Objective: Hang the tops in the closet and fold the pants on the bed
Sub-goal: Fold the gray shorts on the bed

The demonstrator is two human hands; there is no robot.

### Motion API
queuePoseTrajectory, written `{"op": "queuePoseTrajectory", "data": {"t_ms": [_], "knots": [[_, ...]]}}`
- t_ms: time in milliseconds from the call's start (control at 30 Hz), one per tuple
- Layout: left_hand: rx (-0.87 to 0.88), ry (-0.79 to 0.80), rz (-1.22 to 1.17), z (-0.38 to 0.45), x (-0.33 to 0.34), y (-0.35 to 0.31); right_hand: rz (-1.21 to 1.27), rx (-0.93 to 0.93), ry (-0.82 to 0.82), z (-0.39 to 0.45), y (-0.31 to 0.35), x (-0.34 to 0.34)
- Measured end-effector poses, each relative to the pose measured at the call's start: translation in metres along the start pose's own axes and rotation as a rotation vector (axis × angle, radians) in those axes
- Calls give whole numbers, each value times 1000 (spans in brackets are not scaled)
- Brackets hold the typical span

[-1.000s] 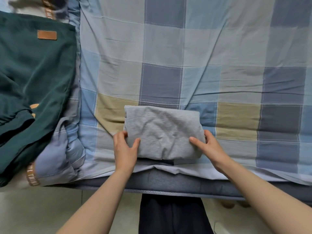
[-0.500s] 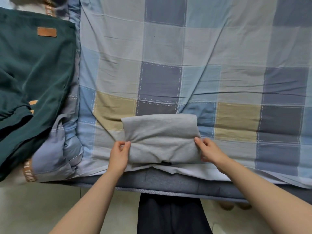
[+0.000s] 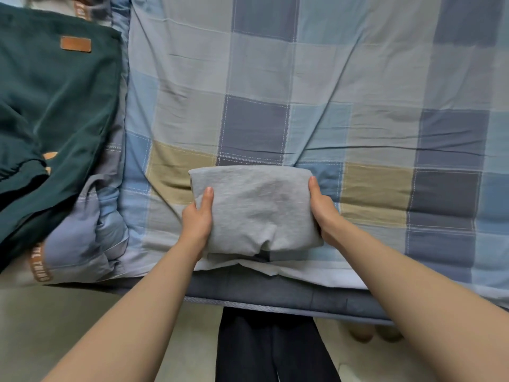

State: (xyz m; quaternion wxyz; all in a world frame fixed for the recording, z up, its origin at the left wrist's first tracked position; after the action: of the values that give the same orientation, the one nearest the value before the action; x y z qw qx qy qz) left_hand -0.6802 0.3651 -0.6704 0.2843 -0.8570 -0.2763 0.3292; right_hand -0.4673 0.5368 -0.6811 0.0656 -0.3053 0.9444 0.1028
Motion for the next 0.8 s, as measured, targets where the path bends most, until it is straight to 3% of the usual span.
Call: {"op": "queuePoseTrajectory", "data": {"t_ms": [267,500,800], "knots": [[-42,16,-109,-69,-26,-67,103,-54,35,-109,9,-49],[119,113,-106,-159,-50,-174,309,-126,0,-240,-6,-101],[375,365,50,-235,-85,-276,582,-355,-281,-399,-42,-134]]}}
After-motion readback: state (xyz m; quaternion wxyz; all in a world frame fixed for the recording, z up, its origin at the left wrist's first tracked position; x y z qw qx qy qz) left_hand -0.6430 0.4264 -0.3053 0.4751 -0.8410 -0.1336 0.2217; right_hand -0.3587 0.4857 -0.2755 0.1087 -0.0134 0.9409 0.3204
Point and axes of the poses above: each hand's wrist, its own z-axis towards the middle knuckle, its own x-axis out of the palm, y = z × x, the point moved 5 cm from there along z, towards the middle knuckle, and after that the axes turned 11 degrees about x, right-handed, at the moved point
